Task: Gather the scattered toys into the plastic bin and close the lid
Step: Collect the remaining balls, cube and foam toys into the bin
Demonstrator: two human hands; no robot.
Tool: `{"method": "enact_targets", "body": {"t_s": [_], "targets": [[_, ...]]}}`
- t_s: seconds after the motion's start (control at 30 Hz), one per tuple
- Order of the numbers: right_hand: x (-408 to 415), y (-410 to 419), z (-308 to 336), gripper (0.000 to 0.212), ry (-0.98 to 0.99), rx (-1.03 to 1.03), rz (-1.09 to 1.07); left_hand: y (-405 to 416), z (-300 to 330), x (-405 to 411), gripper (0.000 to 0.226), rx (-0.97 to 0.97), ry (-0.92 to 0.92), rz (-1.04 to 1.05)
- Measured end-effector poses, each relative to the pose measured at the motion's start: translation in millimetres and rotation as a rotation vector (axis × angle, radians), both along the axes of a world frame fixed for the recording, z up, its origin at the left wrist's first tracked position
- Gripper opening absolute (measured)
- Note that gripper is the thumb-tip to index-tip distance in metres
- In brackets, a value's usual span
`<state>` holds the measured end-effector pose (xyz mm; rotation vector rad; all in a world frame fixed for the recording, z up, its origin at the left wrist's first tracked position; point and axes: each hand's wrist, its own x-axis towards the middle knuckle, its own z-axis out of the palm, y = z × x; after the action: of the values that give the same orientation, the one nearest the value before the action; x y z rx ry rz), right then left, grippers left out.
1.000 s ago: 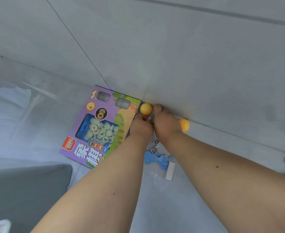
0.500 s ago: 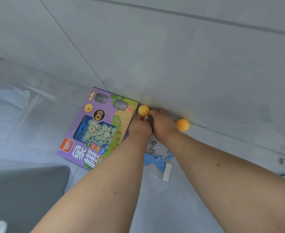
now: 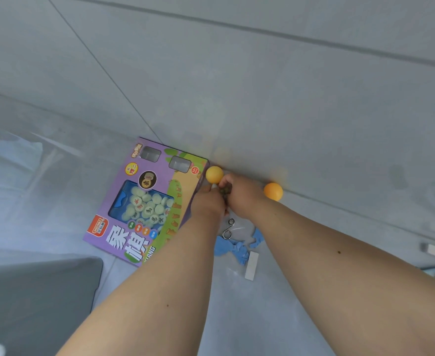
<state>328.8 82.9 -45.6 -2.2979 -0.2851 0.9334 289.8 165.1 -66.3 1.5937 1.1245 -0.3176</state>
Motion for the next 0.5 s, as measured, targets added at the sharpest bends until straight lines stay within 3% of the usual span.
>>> {"method": "enact_targets", "body": {"t_s": [0.23, 0.5], "targets": [[-17, -4, 10, 0.020, -0.163, 0.056, 0.195, 4, 12, -20, 0.025, -0.455, -0.076, 0.289], [-56, -8, 44, 0.032, -0.349, 0.231, 0.324, 17, 10, -49, 0.030, -0.849, -0.215, 0.410]]}}
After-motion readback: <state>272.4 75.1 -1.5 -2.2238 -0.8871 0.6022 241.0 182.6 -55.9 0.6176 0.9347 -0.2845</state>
